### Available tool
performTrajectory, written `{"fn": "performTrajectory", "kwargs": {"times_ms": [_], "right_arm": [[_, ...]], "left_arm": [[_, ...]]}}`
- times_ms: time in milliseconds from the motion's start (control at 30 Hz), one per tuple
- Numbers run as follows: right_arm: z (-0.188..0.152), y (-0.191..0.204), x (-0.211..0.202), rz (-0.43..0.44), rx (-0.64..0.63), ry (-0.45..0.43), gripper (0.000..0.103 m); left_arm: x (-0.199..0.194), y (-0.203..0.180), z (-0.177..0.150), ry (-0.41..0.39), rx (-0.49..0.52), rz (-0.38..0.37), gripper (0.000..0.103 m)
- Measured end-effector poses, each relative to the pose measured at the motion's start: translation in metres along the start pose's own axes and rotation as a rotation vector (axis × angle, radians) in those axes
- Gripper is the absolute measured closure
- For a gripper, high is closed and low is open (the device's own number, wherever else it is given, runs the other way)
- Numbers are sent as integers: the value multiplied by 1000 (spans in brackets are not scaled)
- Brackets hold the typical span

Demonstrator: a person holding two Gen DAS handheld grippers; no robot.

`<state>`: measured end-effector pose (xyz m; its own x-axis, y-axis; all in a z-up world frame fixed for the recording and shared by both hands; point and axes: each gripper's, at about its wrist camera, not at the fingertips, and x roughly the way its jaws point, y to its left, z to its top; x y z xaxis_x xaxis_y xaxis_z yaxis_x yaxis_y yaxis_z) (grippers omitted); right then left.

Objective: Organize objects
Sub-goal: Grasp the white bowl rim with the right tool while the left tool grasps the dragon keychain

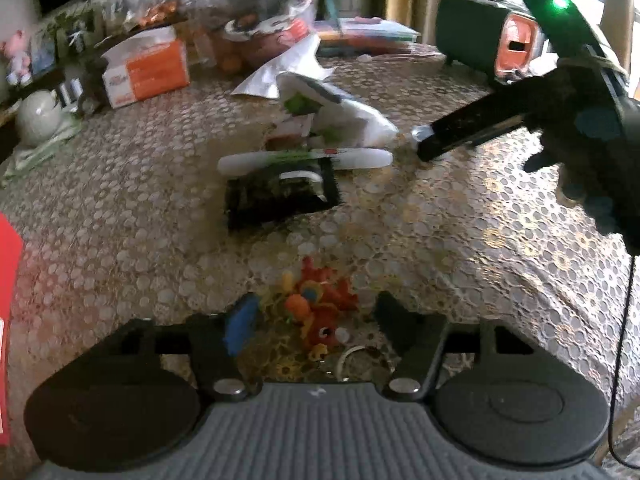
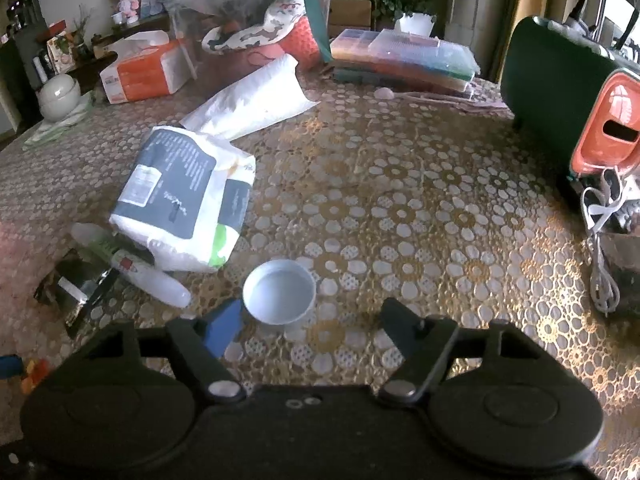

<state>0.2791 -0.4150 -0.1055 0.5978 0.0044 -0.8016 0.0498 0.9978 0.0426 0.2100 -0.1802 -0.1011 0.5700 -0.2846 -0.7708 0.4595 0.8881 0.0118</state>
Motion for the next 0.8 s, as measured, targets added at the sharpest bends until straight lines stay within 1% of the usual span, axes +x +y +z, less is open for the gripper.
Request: {"fn": "performTrajectory", "kwargs": {"times_ms": [33, 67, 133, 167, 200, 267, 400, 533, 800], "right_arm": [[0, 1, 0, -1, -2, -2, 32], [0, 1, 0, -3, -3, -4, 36], [0, 3, -2, -6, -9, -6, 45], [0, 3, -3, -10, -13, -7, 52], [0, 3, -3, -14, -11, -9, 60], [-1, 3, -5, -28, -1, -11, 69], [-4, 1, -12, -7, 28, -4, 69], [-12, 7, -27, 4, 19, -8, 69], [-37, 37, -67, 66, -13, 0, 69]], "left_arm": [[-1, -2, 0, -2, 9, 1, 55], [-2, -5, 1, -4, 21, 9, 62], [-2, -8, 1, -7, 41, 24, 65], [-2, -9, 1, -5, 45, 25, 65], [-2, -8, 1, -3, 40, 22, 65], [-3, -4, 2, 5, 20, 14, 65], [-7, 3, -1, 16, -9, 18, 65], [-17, 9, -6, 13, -37, 24, 65], [-44, 25, -21, -8, -82, 26, 65]]}}
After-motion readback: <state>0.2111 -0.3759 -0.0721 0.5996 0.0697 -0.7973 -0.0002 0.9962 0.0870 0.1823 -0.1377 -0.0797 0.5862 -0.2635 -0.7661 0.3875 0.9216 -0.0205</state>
